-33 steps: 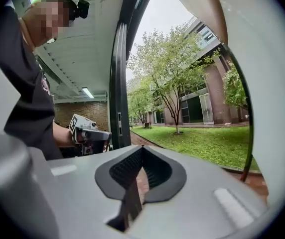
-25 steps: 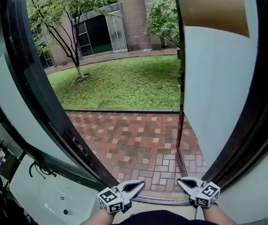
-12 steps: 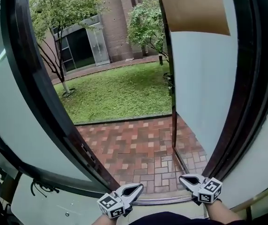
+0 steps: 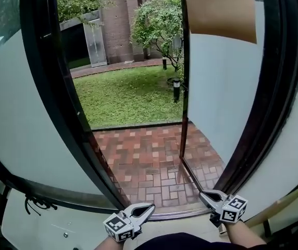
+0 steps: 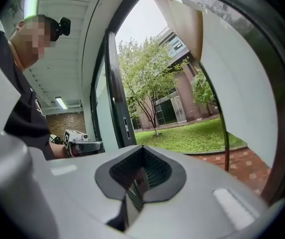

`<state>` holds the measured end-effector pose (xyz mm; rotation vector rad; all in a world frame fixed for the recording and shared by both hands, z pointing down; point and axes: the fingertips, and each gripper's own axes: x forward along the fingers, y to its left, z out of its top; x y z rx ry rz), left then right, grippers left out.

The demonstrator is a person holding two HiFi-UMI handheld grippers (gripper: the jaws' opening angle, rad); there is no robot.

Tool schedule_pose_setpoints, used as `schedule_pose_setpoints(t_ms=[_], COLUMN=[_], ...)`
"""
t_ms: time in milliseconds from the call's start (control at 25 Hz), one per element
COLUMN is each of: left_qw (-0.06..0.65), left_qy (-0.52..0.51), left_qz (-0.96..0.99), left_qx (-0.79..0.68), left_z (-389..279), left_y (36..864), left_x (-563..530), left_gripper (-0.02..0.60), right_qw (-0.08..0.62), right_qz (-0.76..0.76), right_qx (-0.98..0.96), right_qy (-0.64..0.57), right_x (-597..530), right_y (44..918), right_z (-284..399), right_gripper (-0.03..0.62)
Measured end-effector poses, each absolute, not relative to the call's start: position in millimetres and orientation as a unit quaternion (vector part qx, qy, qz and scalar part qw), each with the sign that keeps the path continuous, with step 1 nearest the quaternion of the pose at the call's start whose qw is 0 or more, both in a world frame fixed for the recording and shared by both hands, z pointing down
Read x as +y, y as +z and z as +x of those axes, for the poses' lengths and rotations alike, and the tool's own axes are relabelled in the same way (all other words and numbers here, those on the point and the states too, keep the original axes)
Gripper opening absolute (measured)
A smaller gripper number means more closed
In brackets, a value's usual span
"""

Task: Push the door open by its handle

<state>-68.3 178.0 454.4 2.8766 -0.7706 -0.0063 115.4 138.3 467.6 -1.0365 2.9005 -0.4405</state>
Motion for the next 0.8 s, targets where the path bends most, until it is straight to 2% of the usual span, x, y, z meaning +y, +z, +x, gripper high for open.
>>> schedule_pose_setpoints(t_ms=[440,800], left_qw=[0.095,0.081], left_qy=[-0.024,-0.023], left_qz=[0.954,0.951], left_qx=[-0.282,-0.296], left_z=[-23,-22], left_y=[454,447], left_x=[190,182], left_gripper=[0.000,0.000], right_qw=[-0.012,-0.013], right_qz=[-0.332,-0.315], right_qx=[0.936,0.943], right_qy=[-0.114,-0.101], right_x=[150,141], right_y=[462,461], right_z=[173,173], right_gripper=[0.000,0.000])
